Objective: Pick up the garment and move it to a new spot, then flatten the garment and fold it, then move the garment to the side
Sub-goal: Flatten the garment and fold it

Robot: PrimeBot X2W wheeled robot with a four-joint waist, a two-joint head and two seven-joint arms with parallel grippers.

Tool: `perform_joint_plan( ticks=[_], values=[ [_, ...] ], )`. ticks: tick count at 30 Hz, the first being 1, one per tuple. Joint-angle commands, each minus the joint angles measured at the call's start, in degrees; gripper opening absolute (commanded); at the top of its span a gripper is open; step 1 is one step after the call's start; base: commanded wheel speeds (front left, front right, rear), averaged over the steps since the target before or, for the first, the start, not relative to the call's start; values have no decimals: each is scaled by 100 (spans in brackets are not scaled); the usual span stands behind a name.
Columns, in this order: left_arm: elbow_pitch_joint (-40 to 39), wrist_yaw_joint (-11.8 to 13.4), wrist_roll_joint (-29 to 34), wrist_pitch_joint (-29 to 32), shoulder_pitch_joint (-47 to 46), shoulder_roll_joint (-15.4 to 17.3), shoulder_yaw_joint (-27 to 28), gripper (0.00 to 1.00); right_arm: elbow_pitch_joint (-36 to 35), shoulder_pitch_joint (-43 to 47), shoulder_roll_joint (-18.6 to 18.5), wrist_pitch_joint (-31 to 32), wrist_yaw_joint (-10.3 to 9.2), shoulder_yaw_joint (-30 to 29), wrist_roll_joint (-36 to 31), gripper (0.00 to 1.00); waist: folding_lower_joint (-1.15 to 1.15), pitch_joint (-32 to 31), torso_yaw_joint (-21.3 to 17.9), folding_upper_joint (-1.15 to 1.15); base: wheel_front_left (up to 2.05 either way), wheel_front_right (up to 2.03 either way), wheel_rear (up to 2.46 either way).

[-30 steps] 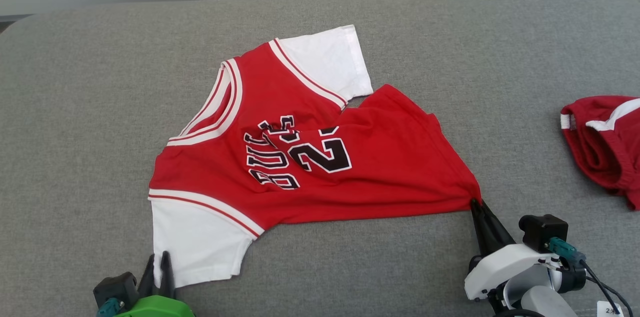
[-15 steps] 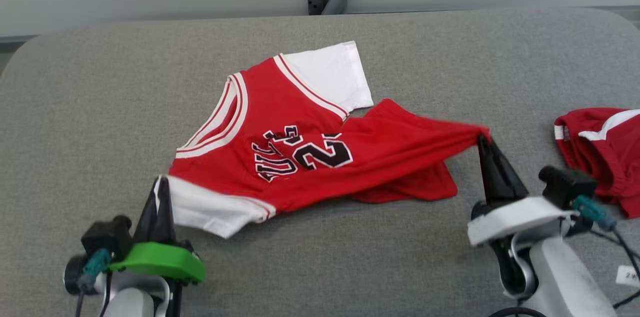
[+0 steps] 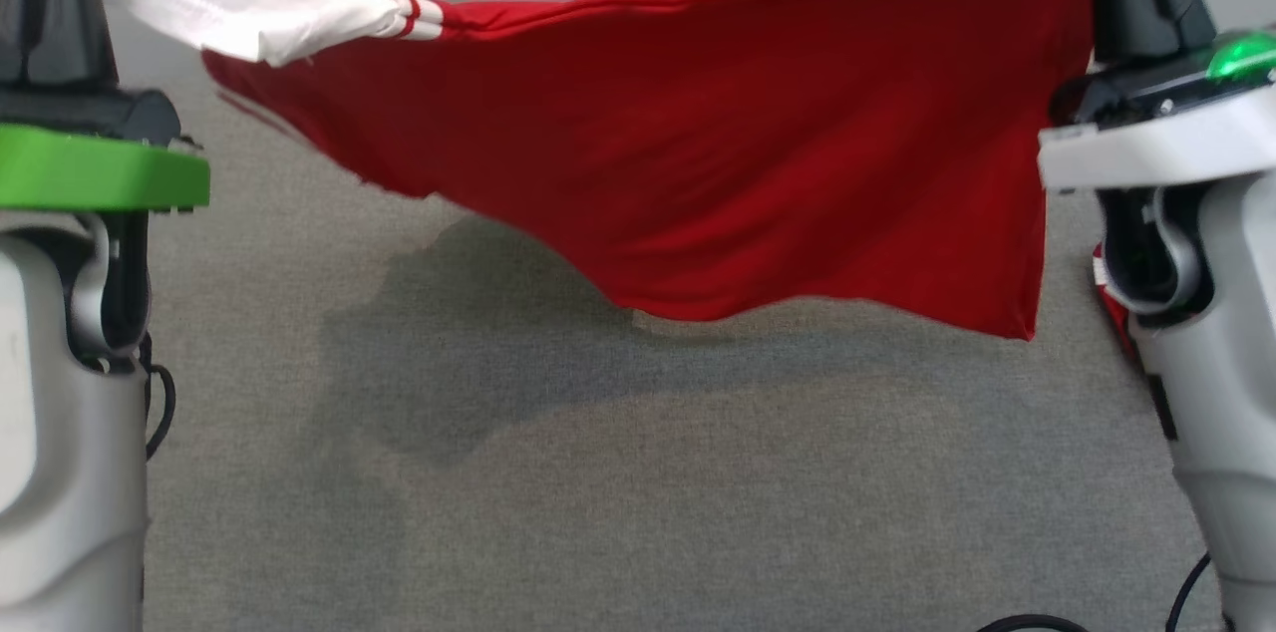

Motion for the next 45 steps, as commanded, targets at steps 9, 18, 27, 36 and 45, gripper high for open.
perform_joint_plan(
  ticks=[9, 18, 27, 36, 45],
  values=[
    [666, -14, 24, 942, -2173, 464, -809, 0, 570, -2137, -850, 351, -8, 438, -90, 0, 0, 1770, 144, 0, 0, 0, 0],
    [2199, 63, 699, 385, -4745, 366, -1231, 0, 2124, -4804, -1244, 421, -9, 948, -853, 0, 0, 2979, 278, 0, 0, 0, 0],
    [2960, 351, 1118, -406, -6463, 465, -1257, 0, 3156, -6751, -1210, -6, -9, 343, -1606, 0, 0, 3109, 289, 0, 0, 0, 0],
    [3038, 304, 650, -432, -4862, 210, -977, 0, 3186, -5211, -1070, -14, -9, 418, -1022, 0, 0, 3295, 192, 0, 0, 0, 0],
    [2902, 194, 274, -434, -1842, -428, -390, 0, 2748, -2181, -939, -16, -9, 383, 131, 0, 0, 2451, 91, 0, 0, 0, 0]
  ],
)
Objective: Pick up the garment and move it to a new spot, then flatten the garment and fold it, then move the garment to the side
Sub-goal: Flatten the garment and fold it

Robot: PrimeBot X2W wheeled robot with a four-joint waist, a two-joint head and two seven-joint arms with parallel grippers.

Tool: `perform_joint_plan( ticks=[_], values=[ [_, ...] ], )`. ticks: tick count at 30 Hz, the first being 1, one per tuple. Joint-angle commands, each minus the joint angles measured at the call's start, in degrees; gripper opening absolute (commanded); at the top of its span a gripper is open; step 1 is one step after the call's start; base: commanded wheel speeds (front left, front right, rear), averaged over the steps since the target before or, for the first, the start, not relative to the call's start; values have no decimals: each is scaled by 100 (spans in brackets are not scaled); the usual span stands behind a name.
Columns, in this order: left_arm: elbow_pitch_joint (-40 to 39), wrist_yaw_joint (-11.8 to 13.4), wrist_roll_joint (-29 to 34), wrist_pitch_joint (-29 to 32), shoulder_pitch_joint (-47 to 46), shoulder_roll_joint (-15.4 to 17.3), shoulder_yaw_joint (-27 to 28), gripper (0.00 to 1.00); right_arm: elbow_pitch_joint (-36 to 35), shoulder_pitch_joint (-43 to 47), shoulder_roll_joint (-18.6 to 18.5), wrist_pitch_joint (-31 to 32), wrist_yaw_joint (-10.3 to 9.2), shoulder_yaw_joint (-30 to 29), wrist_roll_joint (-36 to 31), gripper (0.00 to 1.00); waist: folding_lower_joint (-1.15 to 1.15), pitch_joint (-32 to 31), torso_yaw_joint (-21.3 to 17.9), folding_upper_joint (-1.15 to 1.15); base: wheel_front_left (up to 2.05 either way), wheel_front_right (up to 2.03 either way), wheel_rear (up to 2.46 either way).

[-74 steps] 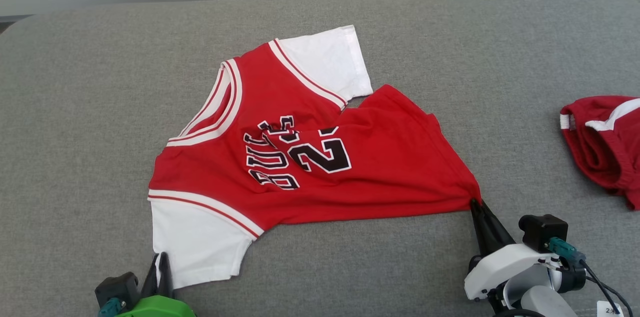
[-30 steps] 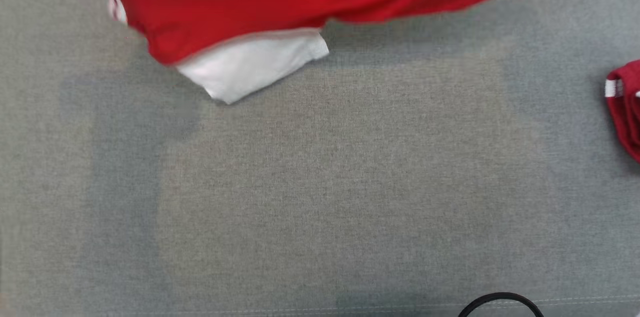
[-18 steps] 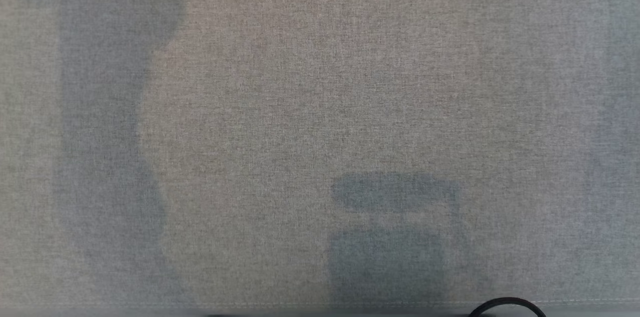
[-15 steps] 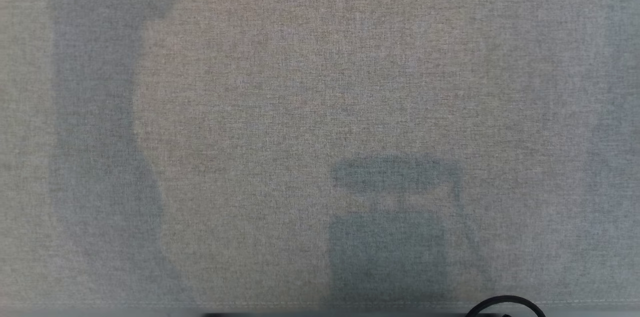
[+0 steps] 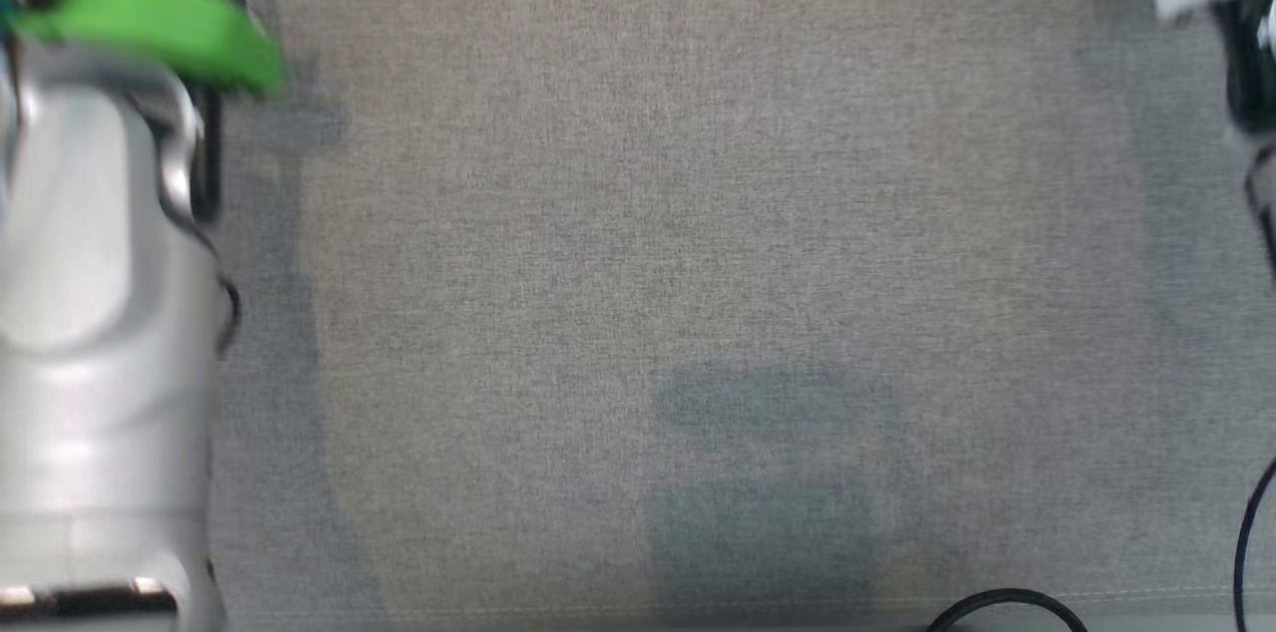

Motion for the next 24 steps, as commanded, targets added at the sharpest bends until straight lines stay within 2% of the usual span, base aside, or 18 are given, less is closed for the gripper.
perform_joint_plan(
  ticks=[1, 6, 8, 9, 14, 19, 24],
  values=[
    [8, -40, -46, -15, 470, -11, 131, 0, -92, 440, 21, -18, -11, -86, 100, 0, 0, -603, -65, 0, 0, 0, 0],
    [66, -146, -176, -16, 1801, -269, 578, 0, -239, 1786, 194, -19, -13, -262, 415, 0, 0, -1350, -170, 0, 0, 0, 0],
    [118, -169, -142, -16, 2044, -302, 590, 0, -274, 2013, 208, -19, -13, -225, 425, 0, 0, -1488, -188, 0, 0, 0, 0],
    [126, -185, -171, -16, 2443, -356, 734, 0, -207, 2467, 252, -18, -13, -90, 573, 0, 0, -1765, -225, 0, 0, 0, 0],
    [206, -212, -226, -16, 3249, -505, 966, 0, 102, 3171, 237, -19, -13, 448, 977, 0, 0, -2282, -308, 0, 0, 0, 0],
    [250, -219, -267, -16, 4129, -630, 1047, 0, 396, 3921, 199, -18, -13, 1022, 1535, 0, 0, -2825, -381, 0, 0, 0, 0],
    [169, -223, -473, -16, 4871, -688, 1093, 0, 478, 4518, 152, -18, -13, 1320, 1856, 0, 0, -3188, -424, 0, 0, 0, 0]
  ],
)
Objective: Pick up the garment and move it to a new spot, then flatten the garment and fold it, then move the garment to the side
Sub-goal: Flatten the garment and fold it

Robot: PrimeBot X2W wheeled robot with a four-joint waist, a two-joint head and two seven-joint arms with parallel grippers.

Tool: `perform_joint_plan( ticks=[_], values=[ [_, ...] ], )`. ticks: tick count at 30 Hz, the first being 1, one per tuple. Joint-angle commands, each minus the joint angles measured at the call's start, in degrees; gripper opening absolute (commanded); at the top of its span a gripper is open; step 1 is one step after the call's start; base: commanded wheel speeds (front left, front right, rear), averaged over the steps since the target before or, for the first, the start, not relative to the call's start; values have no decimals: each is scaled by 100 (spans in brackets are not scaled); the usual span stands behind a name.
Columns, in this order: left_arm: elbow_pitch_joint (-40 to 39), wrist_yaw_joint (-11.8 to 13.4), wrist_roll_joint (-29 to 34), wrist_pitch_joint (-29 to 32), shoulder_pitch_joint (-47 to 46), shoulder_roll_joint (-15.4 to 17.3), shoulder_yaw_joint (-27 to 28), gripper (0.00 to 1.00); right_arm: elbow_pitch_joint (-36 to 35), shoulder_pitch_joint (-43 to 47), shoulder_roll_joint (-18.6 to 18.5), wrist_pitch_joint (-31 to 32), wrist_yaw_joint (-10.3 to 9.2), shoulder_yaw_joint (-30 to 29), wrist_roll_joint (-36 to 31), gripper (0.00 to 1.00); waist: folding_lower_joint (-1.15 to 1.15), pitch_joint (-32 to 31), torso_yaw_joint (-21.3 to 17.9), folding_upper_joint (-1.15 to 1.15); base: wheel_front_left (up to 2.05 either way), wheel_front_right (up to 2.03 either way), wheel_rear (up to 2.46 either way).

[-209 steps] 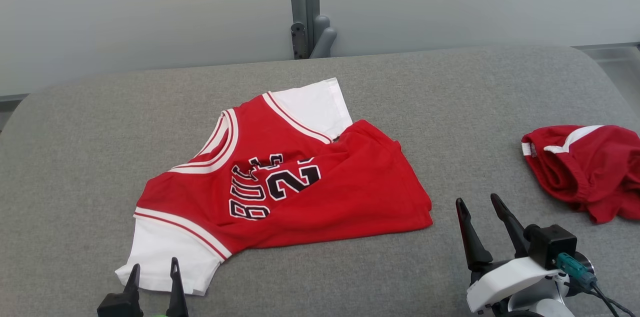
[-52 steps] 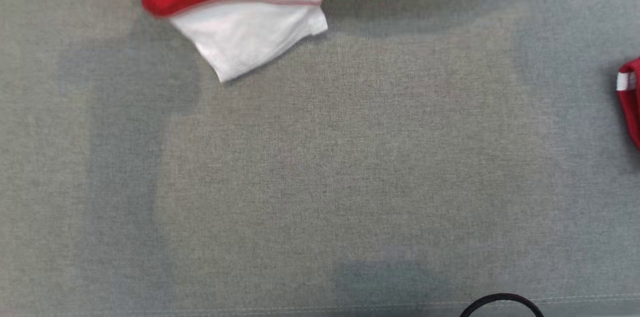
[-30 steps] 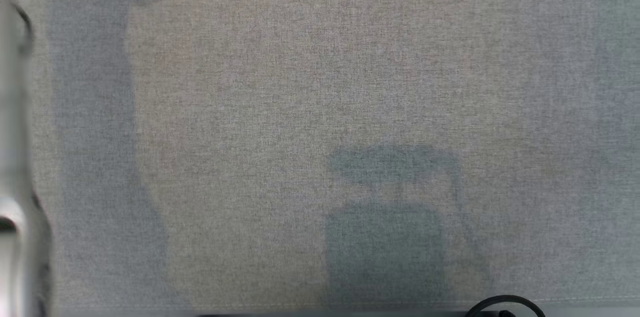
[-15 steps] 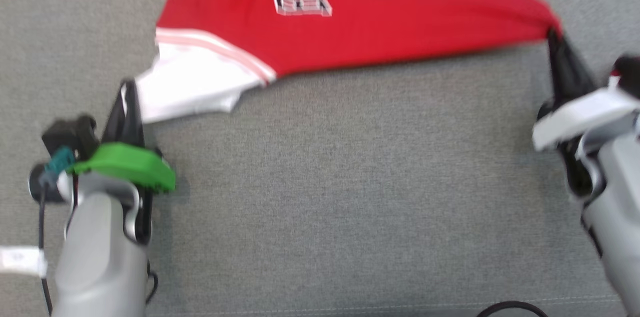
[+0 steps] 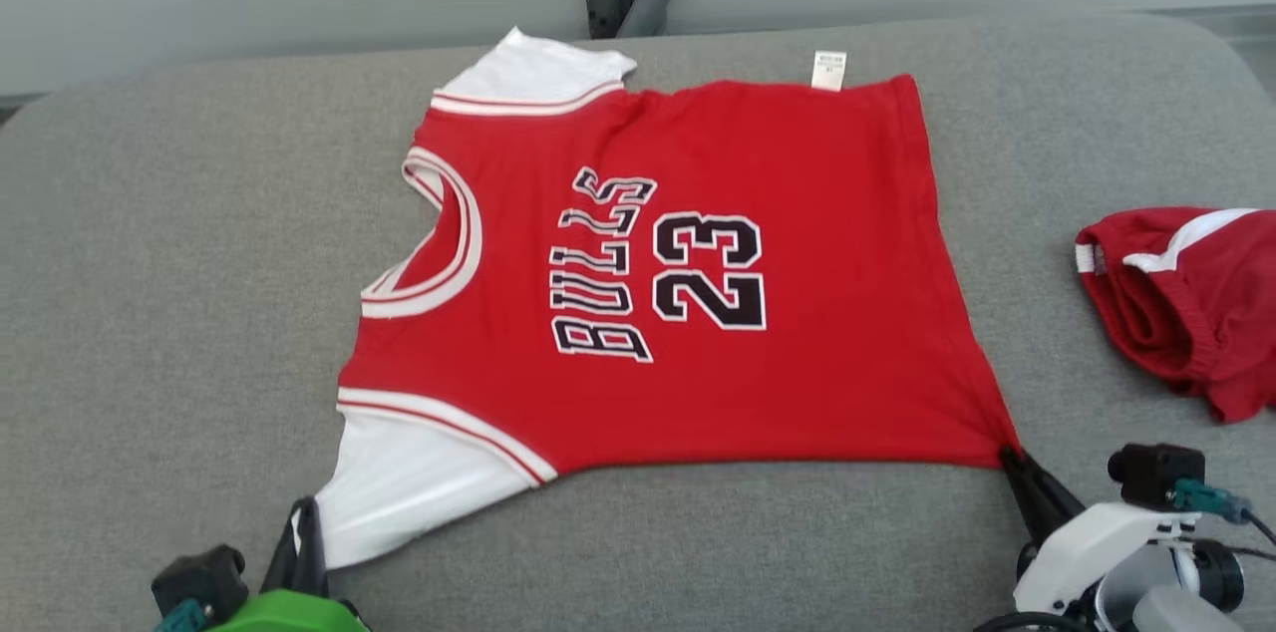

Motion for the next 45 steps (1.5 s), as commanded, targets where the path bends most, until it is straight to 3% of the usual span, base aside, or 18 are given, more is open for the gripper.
perform_joint_plan(
  ticks=[1, 11, 20, 30, 45],
  values=[
    [-2, 20, -12, -16, 219, 53, 14, 0, 52, 175, -95, -16, -16, 9, -3, 0, 1, -521, -134, 0, 0, 0, 0],
    [-298, 18, -472, -16, 1231, 42, -378, 0, -58, 817, -85, -17, -16, -177, 21, 0, 1, -702, -57, 0, 0, 0, 0],
    [-652, 17, -365, -16, 1414, 35, -733, 0, -272, 913, 5, -18, -15, -453, -150, 0, 1, -546, 64, 0, 0, 0, 0],
    [-2131, 16, -20, -16, 396, 30, -990, 0, -738, 202, 76, -17, -14, -902, -382, 0, 1, 102, 73, 0, 0, 0, 0],
    [-1818, 16, 311, -16, -863, 27, -684, 0, -202, -937, 200, -17, -13, -597, -540, 0, 1, 626, 51, 0, 0, 0, 0]
  ],
)
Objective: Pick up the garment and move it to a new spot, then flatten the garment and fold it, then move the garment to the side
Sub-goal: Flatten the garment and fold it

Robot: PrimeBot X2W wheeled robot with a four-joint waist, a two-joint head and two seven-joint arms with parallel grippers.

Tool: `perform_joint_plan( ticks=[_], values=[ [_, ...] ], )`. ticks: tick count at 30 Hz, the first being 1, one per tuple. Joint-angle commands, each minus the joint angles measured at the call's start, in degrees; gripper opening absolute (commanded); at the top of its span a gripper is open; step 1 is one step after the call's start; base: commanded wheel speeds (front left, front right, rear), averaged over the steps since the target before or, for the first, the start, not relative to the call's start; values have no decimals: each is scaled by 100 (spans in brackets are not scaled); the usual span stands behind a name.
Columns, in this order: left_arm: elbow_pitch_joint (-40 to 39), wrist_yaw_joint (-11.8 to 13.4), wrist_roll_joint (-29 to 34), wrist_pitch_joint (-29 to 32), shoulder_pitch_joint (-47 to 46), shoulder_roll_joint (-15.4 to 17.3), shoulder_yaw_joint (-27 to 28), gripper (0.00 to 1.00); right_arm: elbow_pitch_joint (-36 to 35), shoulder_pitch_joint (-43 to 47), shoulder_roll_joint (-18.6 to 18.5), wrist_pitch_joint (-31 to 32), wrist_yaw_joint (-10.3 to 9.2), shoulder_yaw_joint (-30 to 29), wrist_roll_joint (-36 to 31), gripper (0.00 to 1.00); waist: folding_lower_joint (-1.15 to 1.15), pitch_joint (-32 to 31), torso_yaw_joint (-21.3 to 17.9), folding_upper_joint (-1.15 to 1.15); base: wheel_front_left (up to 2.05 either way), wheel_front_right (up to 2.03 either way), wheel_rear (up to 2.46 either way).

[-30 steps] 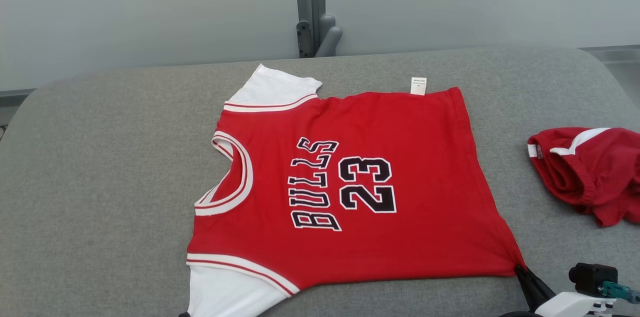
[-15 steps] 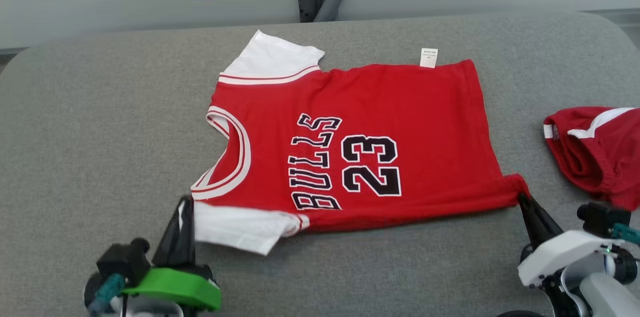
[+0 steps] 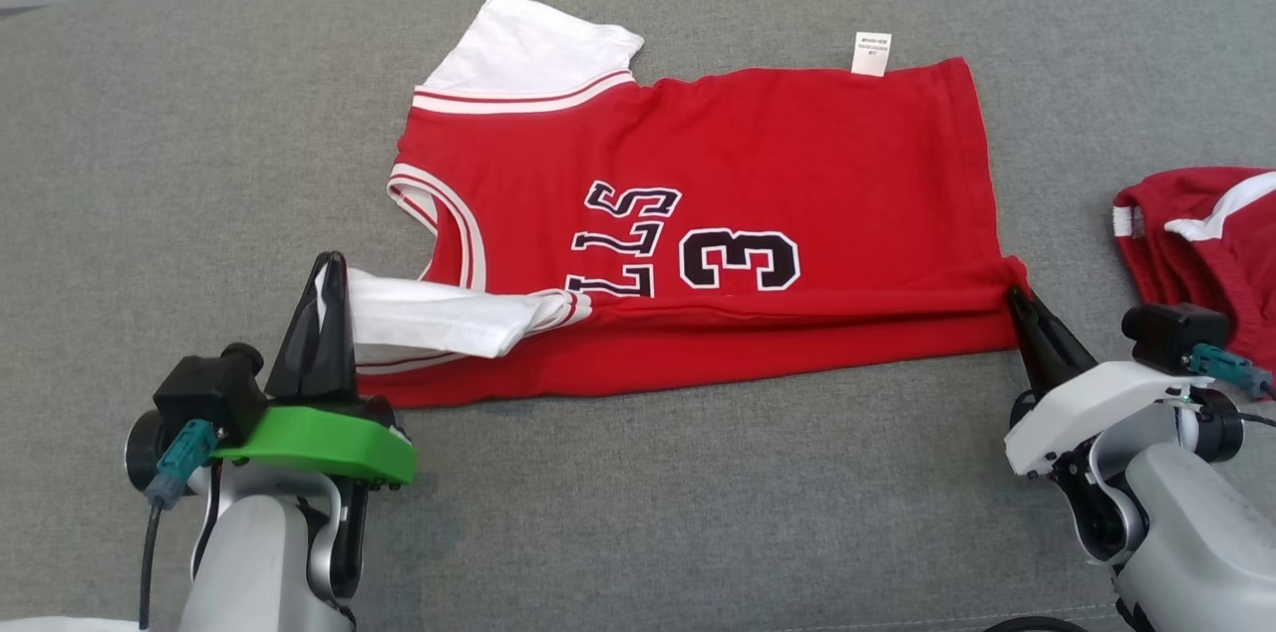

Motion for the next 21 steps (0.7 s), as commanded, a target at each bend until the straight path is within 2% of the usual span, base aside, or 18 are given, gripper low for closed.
perform_joint_plan(
  ticks=[1, 21],
  values=[
    [36, 15, 9, -15, -156, 30, 5, 0, 58, -118, -8, -16, -9, -14, -54, 0, 0, 100, 21, 0, 0, 0, 0],
    [768, 15, 368, -15, -1136, 30, 29, 0, 516, -925, 325, -16, -9, -373, -697, 0, 0, 537, 1, 0, 0, 0, 0]
  ],
)
